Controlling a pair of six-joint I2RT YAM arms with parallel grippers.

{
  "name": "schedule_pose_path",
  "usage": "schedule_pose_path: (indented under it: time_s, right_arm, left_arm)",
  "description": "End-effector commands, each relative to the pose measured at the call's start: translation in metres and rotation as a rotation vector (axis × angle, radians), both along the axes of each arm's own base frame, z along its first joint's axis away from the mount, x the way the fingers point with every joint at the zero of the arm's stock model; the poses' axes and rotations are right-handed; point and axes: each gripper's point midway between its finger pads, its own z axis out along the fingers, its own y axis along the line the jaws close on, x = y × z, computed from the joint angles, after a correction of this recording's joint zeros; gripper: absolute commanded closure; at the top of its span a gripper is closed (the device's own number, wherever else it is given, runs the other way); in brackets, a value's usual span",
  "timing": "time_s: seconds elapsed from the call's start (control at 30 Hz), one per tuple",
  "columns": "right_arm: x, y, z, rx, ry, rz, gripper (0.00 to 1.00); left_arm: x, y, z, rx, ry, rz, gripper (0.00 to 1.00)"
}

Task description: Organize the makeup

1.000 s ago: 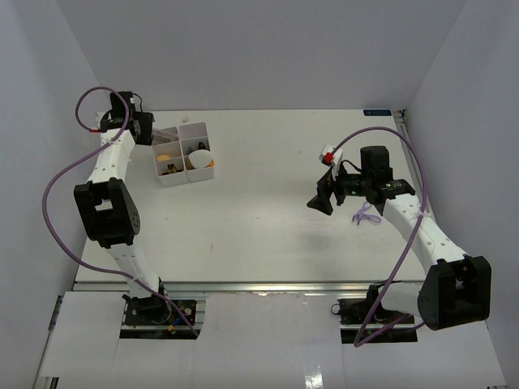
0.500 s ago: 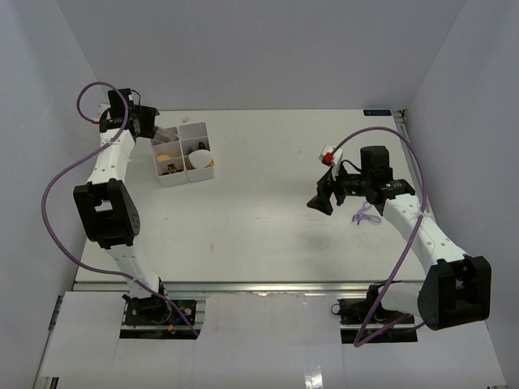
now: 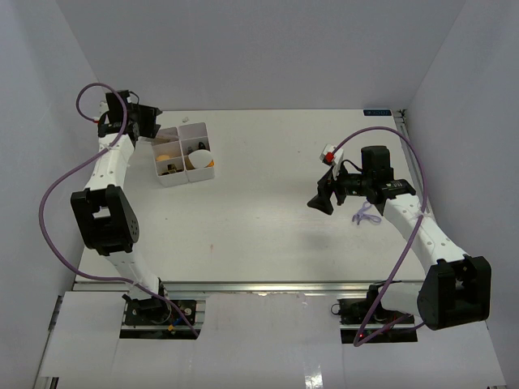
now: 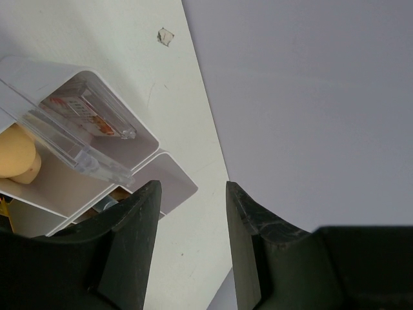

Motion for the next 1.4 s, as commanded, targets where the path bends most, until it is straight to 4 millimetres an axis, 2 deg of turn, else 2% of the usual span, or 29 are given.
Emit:
schedule_pose_path:
  time_s: [0.0,0.07,0.17,0.27,0.33,0.4,0.47,0.53,0.6,0.77,0.87,1.0,1.1,1.23,1.37]
  right_arm:
    - [0.003,-0.002,0.015,0.029,-0.054,-0.004,0.10]
    - [0.006,-0.008,0.018,0.030,-0.062,-0.025,0.10]
    - [0.015,-0.026,0.023,0.045,-0.061,-0.089,0.10]
    - [0.025,-0.049,0.026,0.073,-0.032,-0.176,0.10]
    - [0.031,-0.072,0.026,0.086,-0.018,-0.248,0.10]
    - [0.030,-0.085,0.022,0.062,-0.015,-0.277,0.10]
    - [0.026,-0.101,0.015,-0.003,-0.010,-0.316,0.10]
    - [0.023,-0.119,0.012,-0.054,-0.011,-0.370,0.10]
    - [0.019,-0.134,0.007,-0.090,0.021,-0.431,0.10]
    - [0.023,-0.176,-0.005,-0.152,0.162,-0.715,0.10]
    - [0.022,-0.200,-0.020,-0.158,0.268,-0.910,0.10]
    - [0.011,-0.225,-0.041,-0.141,0.381,-1.012,0.10]
    - [0.001,-0.236,-0.050,-0.085,0.480,-1.059,0.09]
    - [-0.006,-0.233,-0.067,0.018,0.645,-1.041,0.05]
    - [-0.010,-0.226,-0.087,0.064,0.762,-1.024,0.21]
  left_arm:
    - [-0.012,-0.012,0.063,0.058,-0.166,-0.080,0.45]
    - [-0.020,-0.017,0.082,0.111,-0.232,-0.127,0.44]
    - [-0.035,-0.028,0.091,0.173,-0.338,-0.215,0.42]
    - [-0.066,-0.045,0.110,0.230,-0.491,-0.302,0.40]
    - [-0.092,-0.059,0.122,0.245,-0.584,-0.362,0.31]
    - [-0.109,-0.066,0.126,0.261,-0.629,-0.395,0.26]
    - [-0.130,-0.072,0.118,0.259,-0.630,-0.423,0.14]
    - [-0.151,-0.081,0.119,0.255,-0.662,-0.463,0.03]
    - [-0.165,-0.089,0.102,0.241,-0.654,-0.504,0.02]
    - [-0.198,-0.115,0.080,0.205,-0.688,-0.666,0.02]
    - [-0.218,-0.132,0.078,0.169,-0.743,-0.795,0.02]
    - [-0.259,-0.156,0.072,0.139,-0.814,-1.004,0.02]
    - [-0.278,-0.167,0.066,0.214,-0.855,-1.073,0.02]
    - [-0.294,-0.178,0.054,0.262,-0.888,-1.135,0.02]
    - [-0.305,-0.188,0.049,0.262,-0.901,-1.206,0.02]
